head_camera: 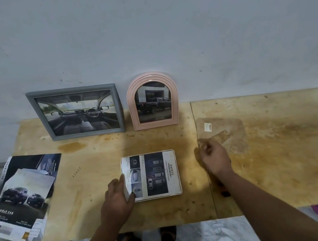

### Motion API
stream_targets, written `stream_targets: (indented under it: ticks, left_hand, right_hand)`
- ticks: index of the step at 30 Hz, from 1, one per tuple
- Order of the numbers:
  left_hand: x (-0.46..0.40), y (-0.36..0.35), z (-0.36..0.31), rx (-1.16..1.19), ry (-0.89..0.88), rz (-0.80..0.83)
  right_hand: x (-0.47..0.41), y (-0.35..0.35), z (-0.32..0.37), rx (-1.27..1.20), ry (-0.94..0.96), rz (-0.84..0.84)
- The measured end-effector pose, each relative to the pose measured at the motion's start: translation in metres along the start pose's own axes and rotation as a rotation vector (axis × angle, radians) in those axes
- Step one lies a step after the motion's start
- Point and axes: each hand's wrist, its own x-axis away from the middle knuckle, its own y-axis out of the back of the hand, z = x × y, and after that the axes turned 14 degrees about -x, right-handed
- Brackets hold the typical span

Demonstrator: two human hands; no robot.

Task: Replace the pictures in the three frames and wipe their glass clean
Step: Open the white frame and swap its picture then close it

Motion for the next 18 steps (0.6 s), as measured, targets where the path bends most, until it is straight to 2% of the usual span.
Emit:
stream_targets:
  ticks: [2, 4, 7, 9, 18]
  left_hand:
    - [-0.003, -0.003, 0.003, 0.035, 0.000, -0.031]
    - [-0.005, -0.006, 0.005, 0.045, 0.008, -0.051]
    - [-0.007, -0.010, 0.006, 0.047, 0.004, -0.086]
    - [-0.009, -0.013, 0.007, 0.054, -0.005, -0.106]
    - [-0.008, -0.016, 0.002, 0.115, 0.011, -0.145]
  right_hand:
    - [-0.026, 0.022, -0.003, 0.078, -0.077, -0.155]
    - [-0.047, 0.039, -0.013, 0.237, -0.199, -0.240]
    - [-0.065, 0.050, -0.022, 0.324, -0.466, -0.221]
    - [-0.073, 0.052, -0.024, 0.326, -0.572, -0.207]
    - [-0.091, 0.057, -0.029, 0.389, -0.654, -0.274]
